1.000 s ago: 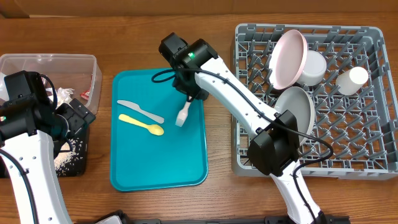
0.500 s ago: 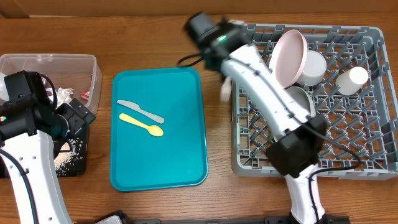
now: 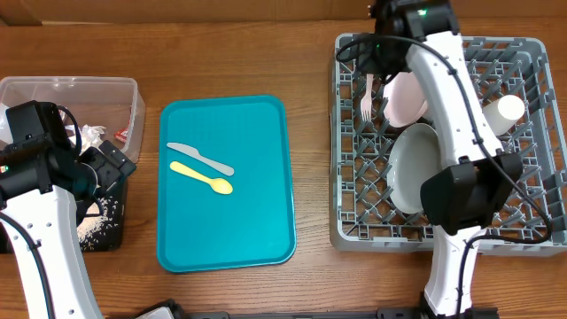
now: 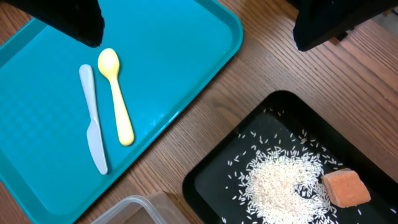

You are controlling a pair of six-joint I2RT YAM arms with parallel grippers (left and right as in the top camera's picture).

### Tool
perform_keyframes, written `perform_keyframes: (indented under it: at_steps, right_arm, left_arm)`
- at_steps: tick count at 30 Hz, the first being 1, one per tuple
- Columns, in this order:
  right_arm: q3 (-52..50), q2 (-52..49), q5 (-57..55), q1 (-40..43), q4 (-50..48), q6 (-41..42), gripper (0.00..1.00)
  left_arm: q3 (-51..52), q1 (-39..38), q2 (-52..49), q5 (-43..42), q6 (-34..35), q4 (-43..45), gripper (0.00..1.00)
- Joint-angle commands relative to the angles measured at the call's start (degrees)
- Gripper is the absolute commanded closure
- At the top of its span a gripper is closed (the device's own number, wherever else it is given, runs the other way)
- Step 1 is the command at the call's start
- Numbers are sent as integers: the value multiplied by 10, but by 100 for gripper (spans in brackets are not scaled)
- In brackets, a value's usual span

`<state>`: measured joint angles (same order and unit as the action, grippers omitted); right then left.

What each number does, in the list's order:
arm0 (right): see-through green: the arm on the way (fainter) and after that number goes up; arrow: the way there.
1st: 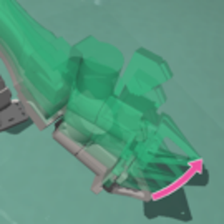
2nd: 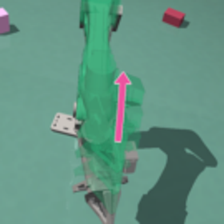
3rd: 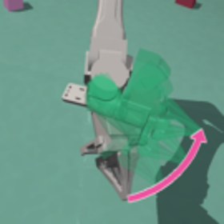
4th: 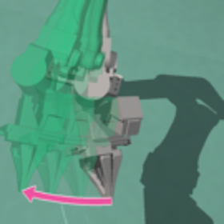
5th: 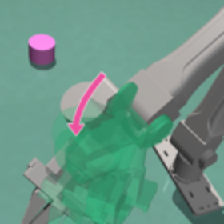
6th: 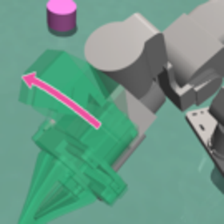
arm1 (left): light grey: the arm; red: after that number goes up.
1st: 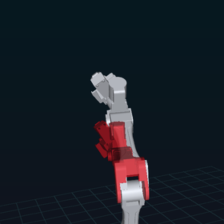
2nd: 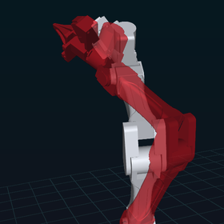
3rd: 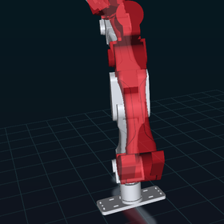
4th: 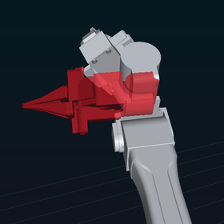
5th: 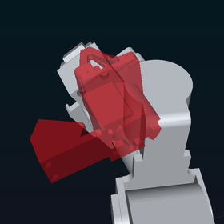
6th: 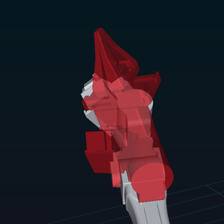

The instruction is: Sort waste into correct bins and load items into the dishwasher rack

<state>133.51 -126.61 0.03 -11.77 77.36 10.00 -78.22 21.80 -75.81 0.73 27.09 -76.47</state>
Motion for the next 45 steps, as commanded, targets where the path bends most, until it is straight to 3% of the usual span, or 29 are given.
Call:
perform_keyframes:
  at_steps: [1,9,17,21,26,28,35,38,45]
  right_arm:
    - [-8,12,59,2,-16,-30,93]
    - [-17,-18,63,-1,-32,-27,89]
    - [-14,-26,61,-1,-29,-11,75]
    - [6,-26,76,-7,-1,-1,59]
    - [34,-14,137,-35,17,6,55]
    - [35,-5,155,-51,9,21,48]
    - [34,-9,168,-121,-25,96,0]
    - [34,-15,165,-152,-48,116,0]
    - [30,-51,69,-224,-132,307,0]
  left_arm:
    - [2,3,1,8,8,1,0]
    - [2,3,1,8,8,1,0]
    - [2,3,1,8,8,1,0]
    - [2,3,1,8,8,1,0]
    - [2,3,1,8,8,1,0]
    - [2,3,1,8,8,1,0]
    - [2,3,1,8,8,1,0]
    - [2,3,1,8,8,1,0]
    - [2,3,1,8,8,1,0]
